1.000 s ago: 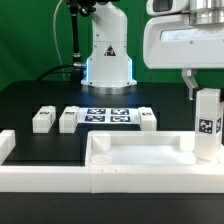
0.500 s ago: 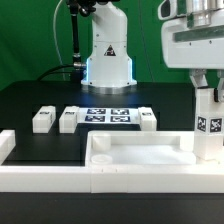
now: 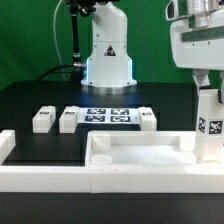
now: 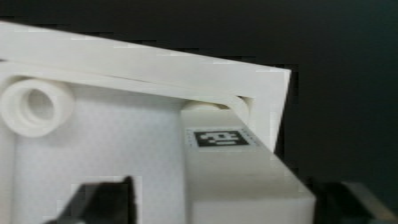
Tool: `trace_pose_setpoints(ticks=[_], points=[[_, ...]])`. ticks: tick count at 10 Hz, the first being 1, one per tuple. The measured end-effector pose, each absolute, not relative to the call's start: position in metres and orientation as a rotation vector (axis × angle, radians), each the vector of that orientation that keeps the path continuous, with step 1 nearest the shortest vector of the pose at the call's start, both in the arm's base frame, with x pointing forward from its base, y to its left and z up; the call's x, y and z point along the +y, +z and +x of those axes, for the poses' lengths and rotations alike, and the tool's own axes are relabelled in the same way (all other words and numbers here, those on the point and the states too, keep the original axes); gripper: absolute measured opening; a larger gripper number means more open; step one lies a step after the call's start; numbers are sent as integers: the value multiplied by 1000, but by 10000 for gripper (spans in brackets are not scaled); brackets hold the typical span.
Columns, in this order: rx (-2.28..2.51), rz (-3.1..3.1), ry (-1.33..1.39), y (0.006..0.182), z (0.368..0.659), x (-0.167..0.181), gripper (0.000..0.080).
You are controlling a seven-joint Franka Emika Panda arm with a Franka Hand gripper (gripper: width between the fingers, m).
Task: Assemble desk
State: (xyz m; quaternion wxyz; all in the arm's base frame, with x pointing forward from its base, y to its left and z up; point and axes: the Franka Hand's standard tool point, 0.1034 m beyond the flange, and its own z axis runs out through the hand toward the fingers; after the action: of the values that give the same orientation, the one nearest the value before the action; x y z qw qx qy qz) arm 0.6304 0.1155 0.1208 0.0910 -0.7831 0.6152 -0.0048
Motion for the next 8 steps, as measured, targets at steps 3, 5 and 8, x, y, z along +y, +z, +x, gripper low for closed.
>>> trace_pose_setpoints(ticks=[3,5,8], points=[[1569,-2513,-44,120,630,116,636],[1315,-2665,-69,118,630,115,649],[777,-2925,-99,118,636,116,649]])
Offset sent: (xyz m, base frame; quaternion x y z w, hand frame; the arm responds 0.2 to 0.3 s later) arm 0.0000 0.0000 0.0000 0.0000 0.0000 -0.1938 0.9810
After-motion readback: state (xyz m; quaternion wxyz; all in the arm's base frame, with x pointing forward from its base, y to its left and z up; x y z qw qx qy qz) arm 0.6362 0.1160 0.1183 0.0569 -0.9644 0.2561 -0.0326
